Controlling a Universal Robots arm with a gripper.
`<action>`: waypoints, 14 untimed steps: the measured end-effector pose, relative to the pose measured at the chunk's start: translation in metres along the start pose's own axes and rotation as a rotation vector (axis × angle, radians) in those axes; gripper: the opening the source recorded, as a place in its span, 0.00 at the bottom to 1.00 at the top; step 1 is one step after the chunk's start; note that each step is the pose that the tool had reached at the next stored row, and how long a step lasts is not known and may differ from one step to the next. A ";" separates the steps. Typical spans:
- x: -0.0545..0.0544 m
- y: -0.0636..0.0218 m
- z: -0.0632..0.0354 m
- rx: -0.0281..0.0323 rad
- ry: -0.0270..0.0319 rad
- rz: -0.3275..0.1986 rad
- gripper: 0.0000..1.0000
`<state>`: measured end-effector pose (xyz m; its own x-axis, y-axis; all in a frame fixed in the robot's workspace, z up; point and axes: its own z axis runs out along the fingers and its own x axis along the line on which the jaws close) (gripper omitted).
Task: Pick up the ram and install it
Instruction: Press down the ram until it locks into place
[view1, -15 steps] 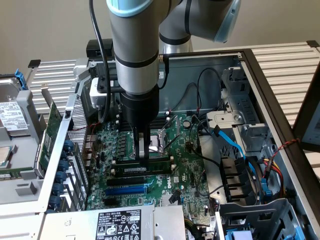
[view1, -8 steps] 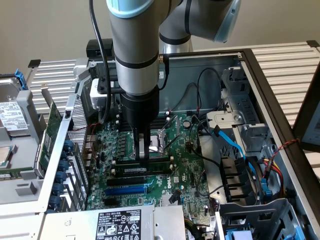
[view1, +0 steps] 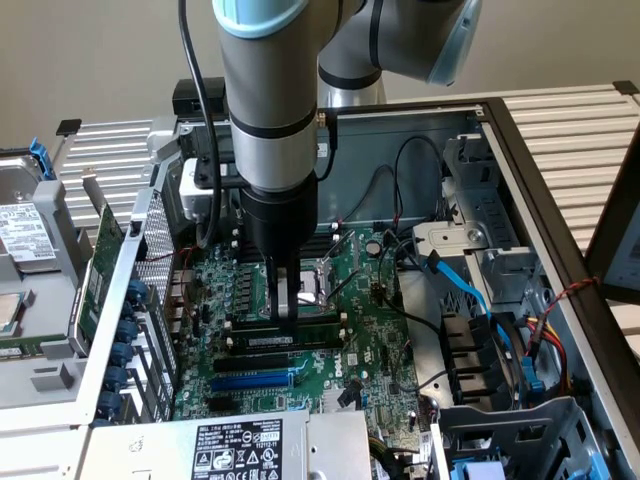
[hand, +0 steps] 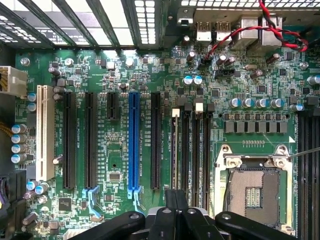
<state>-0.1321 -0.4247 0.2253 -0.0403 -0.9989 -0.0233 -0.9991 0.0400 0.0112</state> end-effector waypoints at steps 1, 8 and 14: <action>0.000 0.0001 -0.0001 0.0001 -0.0002 0.000 0.11; 0.000 0.0003 -0.0143 -0.0011 -0.0002 0.000 0.11; 0.000 0.0002 -0.0207 -0.0030 -0.0005 0.000 0.11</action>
<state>-0.1321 -0.4249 0.2460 -0.0404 -0.9989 -0.0237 -0.9991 0.0401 0.0142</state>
